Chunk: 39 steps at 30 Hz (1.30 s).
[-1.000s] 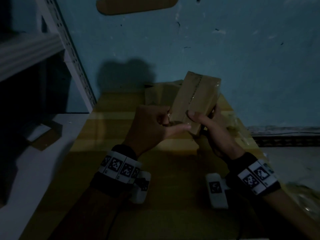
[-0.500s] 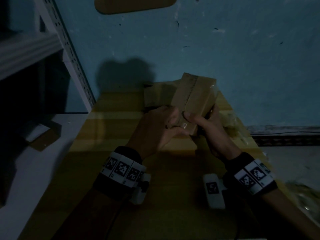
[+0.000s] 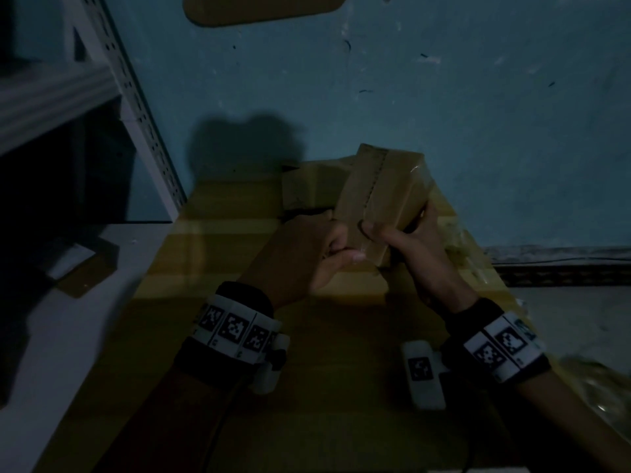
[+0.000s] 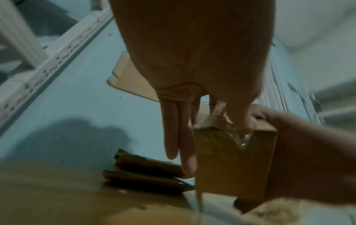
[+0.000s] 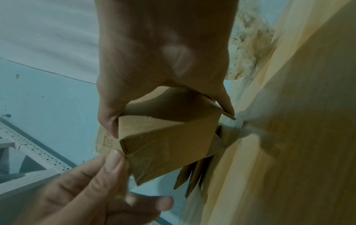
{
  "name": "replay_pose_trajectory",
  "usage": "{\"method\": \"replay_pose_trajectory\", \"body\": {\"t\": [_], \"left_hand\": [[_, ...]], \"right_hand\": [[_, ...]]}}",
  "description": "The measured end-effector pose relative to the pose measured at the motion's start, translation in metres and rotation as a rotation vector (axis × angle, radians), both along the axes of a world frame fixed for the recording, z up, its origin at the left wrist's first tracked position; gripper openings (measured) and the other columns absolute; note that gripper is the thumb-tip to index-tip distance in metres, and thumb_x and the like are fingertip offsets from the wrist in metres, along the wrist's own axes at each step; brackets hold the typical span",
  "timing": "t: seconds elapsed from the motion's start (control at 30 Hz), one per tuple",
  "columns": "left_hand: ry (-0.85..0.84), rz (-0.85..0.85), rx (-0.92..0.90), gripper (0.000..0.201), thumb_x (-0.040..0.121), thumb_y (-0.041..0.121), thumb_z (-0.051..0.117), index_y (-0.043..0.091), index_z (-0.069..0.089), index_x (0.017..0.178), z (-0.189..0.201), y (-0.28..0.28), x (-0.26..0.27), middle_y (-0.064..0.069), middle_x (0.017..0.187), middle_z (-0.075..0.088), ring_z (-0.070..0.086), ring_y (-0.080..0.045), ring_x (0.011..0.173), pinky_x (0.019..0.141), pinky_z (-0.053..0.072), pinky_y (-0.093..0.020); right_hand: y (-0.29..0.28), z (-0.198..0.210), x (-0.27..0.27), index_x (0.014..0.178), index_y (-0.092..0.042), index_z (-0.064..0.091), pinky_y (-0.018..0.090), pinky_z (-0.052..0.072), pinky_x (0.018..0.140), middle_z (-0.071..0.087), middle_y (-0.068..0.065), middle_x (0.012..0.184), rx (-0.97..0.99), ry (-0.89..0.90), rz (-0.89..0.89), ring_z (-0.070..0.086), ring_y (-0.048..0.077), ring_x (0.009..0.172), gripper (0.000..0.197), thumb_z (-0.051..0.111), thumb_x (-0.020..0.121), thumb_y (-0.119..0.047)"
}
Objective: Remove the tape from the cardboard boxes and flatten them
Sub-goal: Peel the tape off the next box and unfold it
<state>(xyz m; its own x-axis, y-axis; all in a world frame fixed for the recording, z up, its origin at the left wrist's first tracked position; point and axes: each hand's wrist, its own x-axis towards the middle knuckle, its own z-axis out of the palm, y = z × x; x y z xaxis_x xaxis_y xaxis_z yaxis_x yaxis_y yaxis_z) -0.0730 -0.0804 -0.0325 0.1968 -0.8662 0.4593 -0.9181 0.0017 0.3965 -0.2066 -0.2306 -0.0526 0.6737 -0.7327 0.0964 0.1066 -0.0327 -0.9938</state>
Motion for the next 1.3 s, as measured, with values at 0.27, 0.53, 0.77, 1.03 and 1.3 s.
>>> {"method": "replay_pose_trajectory", "body": {"t": [0.27, 0.53, 0.77, 1.03, 1.3], "left_hand": [[-0.037, 0.095, 0.072, 0.055, 0.07, 0.066, 0.07, 0.022, 0.037, 0.065, 0.009, 0.001, -0.017, 0.01, 0.062, 0.036, 0.029, -0.005, 0.054, 0.051, 0.022, -0.024], [-0.007, 0.059, 0.148, 0.041, 0.088, 0.05, 0.06, 0.014, 0.071, 0.072, -0.002, -0.002, -0.011, 0.002, 0.088, 0.043, 0.04, 0.0, 0.066, 0.054, 0.026, -0.015], [0.059, 0.023, 0.099, 0.039, 0.094, 0.046, 0.054, 0.024, 0.057, 0.062, -0.003, -0.001, -0.009, -0.005, 0.106, 0.048, 0.047, -0.001, 0.068, 0.061, 0.034, -0.008], [0.251, -0.01, -0.007, 0.042, 0.097, 0.033, 0.059, -0.009, 0.065, 0.099, -0.009, -0.001, -0.009, -0.005, 0.073, 0.058, 0.055, -0.011, 0.064, 0.062, 0.043, -0.025], [0.288, 0.014, -0.331, 0.049, 0.101, 0.021, 0.055, 0.001, 0.06, 0.057, 0.002, 0.0, 0.001, -0.01, 0.055, 0.059, 0.059, -0.023, 0.052, 0.058, 0.048, -0.042]], "right_hand": [[0.0, -0.001, 0.004, 0.153, -0.031, 0.02, 0.032, 0.061, 0.086, 0.053, -0.008, 0.141, -0.036, -0.019, -0.024, 0.06, 0.011, 0.123, 0.123, 0.096, 0.056, -0.043], [0.001, -0.002, 0.004, 0.153, -0.027, 0.018, 0.029, 0.062, 0.081, 0.054, -0.006, 0.138, -0.058, -0.028, -0.025, 0.06, 0.012, 0.122, 0.12, 0.095, 0.062, -0.036], [0.0, -0.004, 0.003, 0.15, -0.031, 0.02, 0.049, 0.059, 0.093, 0.053, -0.004, 0.142, -0.031, 0.004, -0.012, 0.06, 0.019, 0.125, 0.121, 0.093, 0.056, -0.053], [-0.001, -0.004, 0.002, 0.15, -0.027, 0.021, 0.039, 0.063, 0.083, 0.053, -0.004, 0.14, -0.026, 0.003, -0.003, 0.061, 0.017, 0.121, 0.119, 0.091, 0.056, -0.046], [-0.023, 0.002, -0.007, 0.153, -0.021, 0.032, 0.044, 0.06, 0.084, 0.061, 0.005, 0.139, 0.094, -0.046, 0.105, 0.068, 0.026, 0.117, 0.112, 0.091, 0.061, -0.042]]}}
